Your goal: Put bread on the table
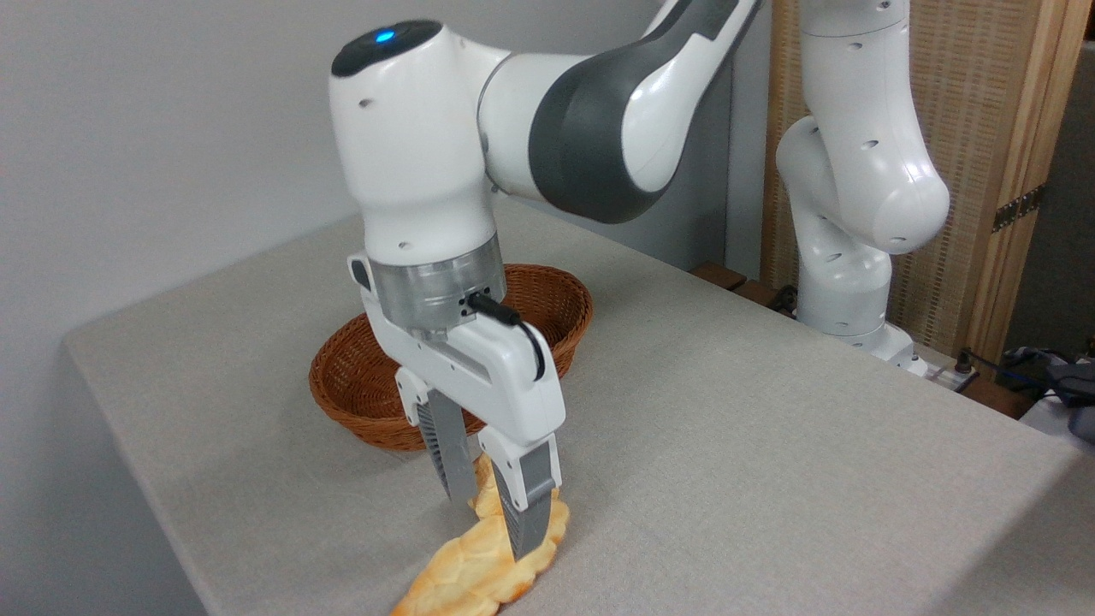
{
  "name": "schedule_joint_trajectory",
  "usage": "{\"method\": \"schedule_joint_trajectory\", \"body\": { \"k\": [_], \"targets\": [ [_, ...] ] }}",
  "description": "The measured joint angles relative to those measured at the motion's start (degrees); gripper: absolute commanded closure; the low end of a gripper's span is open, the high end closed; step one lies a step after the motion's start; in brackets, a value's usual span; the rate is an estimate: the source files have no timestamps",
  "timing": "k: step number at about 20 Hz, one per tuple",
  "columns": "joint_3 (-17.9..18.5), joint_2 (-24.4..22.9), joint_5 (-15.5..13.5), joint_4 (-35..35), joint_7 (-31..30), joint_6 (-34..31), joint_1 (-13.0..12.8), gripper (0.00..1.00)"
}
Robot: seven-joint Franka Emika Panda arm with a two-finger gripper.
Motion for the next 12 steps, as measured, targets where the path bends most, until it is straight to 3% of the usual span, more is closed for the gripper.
{"method": "schedule_joint_trajectory", "body": {
  "k": [2, 6, 12],
  "targets": [
    [0.1, -1.6, -2.1, 0.3, -0.1, 0.0, 0.0, 0.0],
    [-0.9, -6.2, -3.0, 0.5, -4.8, 0.0, -0.4, 0.0],
    [-9.1, -11.9, -3.0, 0.5, -13.9, -2.8, -1.0, 0.0]
  ]
}}
